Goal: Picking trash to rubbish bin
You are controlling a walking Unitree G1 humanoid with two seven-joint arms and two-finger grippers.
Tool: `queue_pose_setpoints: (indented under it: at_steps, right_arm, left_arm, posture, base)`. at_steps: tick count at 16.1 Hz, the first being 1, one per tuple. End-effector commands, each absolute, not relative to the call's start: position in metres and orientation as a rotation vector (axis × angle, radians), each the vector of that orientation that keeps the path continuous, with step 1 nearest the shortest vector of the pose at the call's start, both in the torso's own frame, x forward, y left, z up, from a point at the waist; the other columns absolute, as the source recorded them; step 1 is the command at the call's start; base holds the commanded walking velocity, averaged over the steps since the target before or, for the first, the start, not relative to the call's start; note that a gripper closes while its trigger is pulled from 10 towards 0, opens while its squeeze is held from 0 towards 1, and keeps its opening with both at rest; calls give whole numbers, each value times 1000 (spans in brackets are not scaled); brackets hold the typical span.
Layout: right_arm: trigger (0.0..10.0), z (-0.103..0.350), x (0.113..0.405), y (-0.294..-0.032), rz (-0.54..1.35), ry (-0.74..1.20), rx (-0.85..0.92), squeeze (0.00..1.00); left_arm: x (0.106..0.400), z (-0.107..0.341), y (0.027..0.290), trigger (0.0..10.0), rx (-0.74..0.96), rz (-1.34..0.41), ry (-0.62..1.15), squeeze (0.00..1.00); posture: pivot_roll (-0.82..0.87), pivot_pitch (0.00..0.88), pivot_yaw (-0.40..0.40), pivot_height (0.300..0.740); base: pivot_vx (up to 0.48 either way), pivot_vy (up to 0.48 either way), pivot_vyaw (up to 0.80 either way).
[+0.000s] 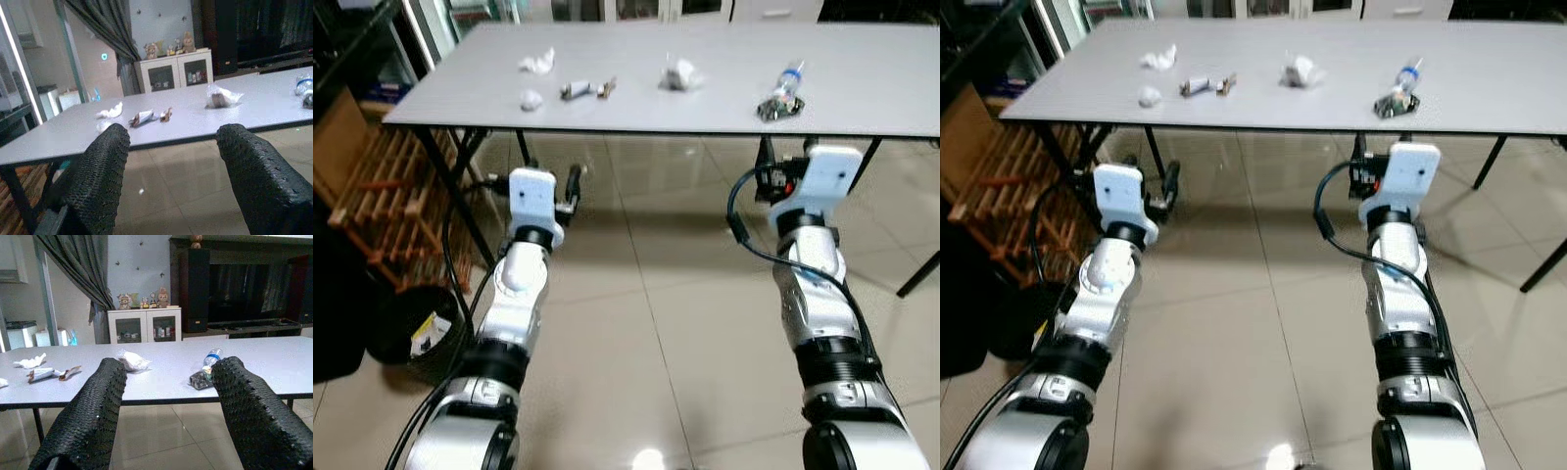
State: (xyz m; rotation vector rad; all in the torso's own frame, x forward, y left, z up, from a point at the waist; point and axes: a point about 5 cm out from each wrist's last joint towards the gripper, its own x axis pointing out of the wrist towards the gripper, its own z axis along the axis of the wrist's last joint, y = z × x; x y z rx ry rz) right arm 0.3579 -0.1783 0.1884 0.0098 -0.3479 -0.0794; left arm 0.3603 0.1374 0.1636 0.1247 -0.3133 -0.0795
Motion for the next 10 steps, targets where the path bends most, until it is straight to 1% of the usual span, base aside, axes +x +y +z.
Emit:
queue_pose_setpoints:
  at_steps: [1, 10]
  right_arm:
    - [10000, 190, 357, -177, -84, -340, 7, 0]
    - [10000, 194, 354, -167, -63, -327, 21, 0]
  left_arm:
    - [359, 164, 135, 10000, 138, -91, -309, 0]
    - [358, 169, 128, 10000, 134, -117, -305, 0]
  posture:
    - [-60, 61, 40, 740]
    - [-61, 61, 44, 740]
  base:
    - [428, 0, 0]
    - [447, 0, 0]
